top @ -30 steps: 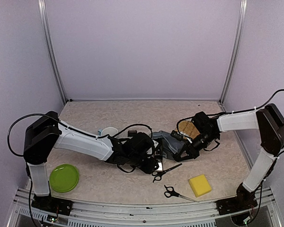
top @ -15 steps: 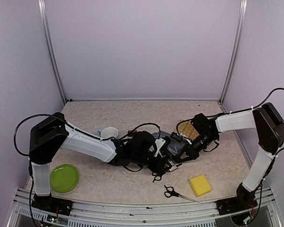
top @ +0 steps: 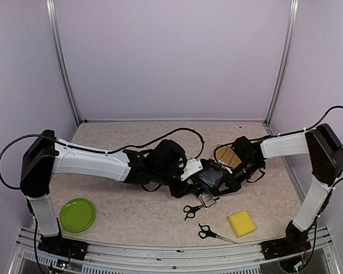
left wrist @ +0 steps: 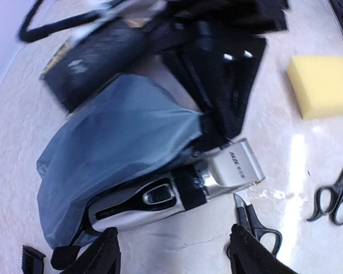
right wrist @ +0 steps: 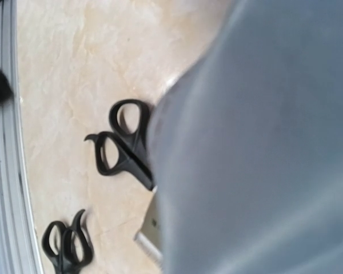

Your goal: Sort the hair-cutting tools

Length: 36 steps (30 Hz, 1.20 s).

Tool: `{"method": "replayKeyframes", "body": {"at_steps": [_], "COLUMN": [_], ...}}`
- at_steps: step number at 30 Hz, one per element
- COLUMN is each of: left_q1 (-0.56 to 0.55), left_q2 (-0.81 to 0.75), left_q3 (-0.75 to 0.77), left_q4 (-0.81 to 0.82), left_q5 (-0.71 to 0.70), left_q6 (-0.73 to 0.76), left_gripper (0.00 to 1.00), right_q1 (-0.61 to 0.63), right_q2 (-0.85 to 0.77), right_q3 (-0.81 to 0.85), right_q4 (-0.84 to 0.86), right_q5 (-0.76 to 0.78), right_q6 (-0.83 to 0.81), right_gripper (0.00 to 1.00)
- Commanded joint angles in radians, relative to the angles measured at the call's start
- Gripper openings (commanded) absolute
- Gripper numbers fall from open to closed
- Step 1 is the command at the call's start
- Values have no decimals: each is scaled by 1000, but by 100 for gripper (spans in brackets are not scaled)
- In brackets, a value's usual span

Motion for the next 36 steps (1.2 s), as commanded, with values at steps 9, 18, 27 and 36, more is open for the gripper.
{"method": "replayKeyframes", "body": {"at_steps": [9, 18, 27, 36], "left_q1": [-130, -135, -130, -138], "left_q2": [143, 200, 293, 356], "left_q3": [52, 47, 108, 127], "left_q4": [-7, 132, 84, 111], "left_q5": [-217, -312, -349, -426], "left_q6": [509, 595, 685, 731], "left_gripper": [65, 61, 58, 51], "right_q1": [-10, -10, -11, -10], "right_q2": [36, 53, 55, 63], "right_q3": [30, 42, 47, 59], "right_q4": [-27, -43, -53, -66], "right_q5": [-40, -51, -56, -58], "right_q6": [-16, -19, -22, -26], "right_gripper": [4, 4, 4, 4]}}
